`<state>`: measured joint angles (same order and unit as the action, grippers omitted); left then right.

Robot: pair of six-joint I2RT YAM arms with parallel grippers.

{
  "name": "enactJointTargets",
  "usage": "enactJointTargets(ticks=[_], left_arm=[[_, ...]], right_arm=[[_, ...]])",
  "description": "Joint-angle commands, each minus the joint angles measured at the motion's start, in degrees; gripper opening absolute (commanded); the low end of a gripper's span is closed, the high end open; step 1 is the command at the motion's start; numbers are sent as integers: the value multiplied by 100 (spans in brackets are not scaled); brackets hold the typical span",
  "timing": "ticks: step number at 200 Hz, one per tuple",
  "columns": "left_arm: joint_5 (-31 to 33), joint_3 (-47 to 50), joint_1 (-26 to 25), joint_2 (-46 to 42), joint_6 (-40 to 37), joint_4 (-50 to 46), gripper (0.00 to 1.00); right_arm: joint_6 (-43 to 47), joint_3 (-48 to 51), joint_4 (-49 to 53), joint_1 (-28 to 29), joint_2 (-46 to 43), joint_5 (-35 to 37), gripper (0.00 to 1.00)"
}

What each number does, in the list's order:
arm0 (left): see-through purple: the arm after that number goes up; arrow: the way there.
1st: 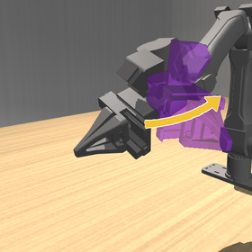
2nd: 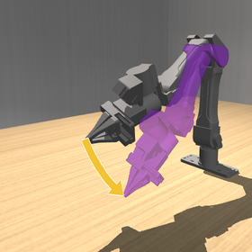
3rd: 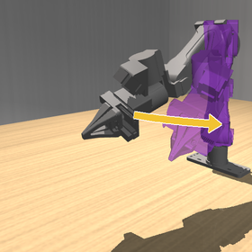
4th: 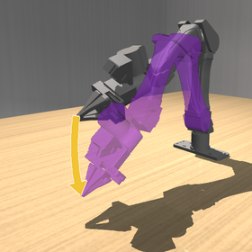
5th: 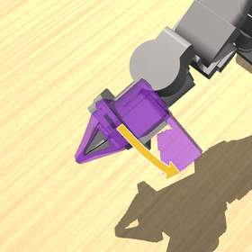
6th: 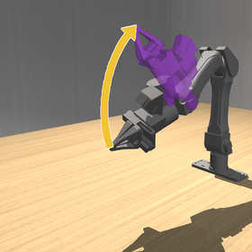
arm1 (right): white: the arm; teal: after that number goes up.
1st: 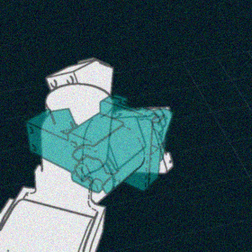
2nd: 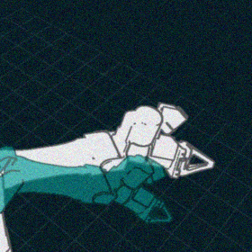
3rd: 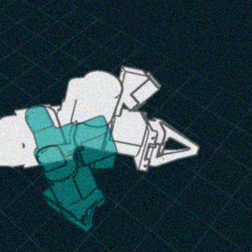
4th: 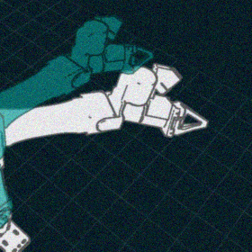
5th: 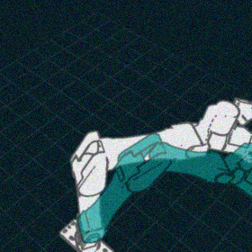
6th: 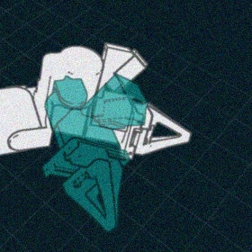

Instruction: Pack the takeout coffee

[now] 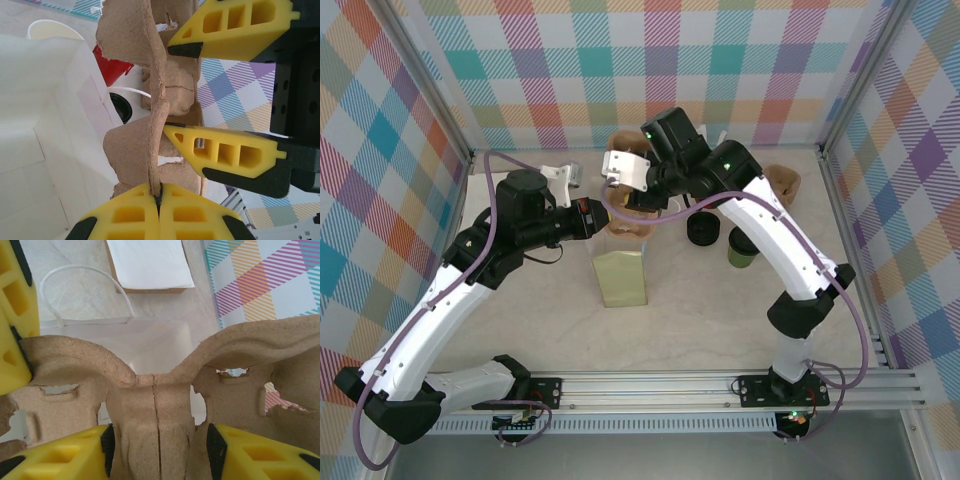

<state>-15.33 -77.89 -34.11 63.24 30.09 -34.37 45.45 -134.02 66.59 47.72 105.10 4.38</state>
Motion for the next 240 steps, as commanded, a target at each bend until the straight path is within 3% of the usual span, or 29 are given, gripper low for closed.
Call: enactJointTargets(ticks=[1,43,101,152,202,228,240], left_arm=[[20,-71,-79,-33,-135,176,0],[19,-66,-84,-38,-159,185,0],[74,-92,-79,-35,-153,150,1],[303,-353,-80,-113,-209,-233,27],[1200,-865,-69,-367,-207,-1315,57],[1689,-944,36,-490,-222,-1879,65],[1584,-907,226,-521,-198,-2034,67]], right_arm=[[-54,-146,107,36,119,62,52],[-21,-309,215,37,269,80,53],[-27,-405,352,26,309,64,37],[-104,-402,321,-61,235,-74,35],[-353,-404,109,-259,145,-545,33],[-533,-405,-24,-338,97,-955,33],[-617,-390,-71,-349,81,-1219,33]])
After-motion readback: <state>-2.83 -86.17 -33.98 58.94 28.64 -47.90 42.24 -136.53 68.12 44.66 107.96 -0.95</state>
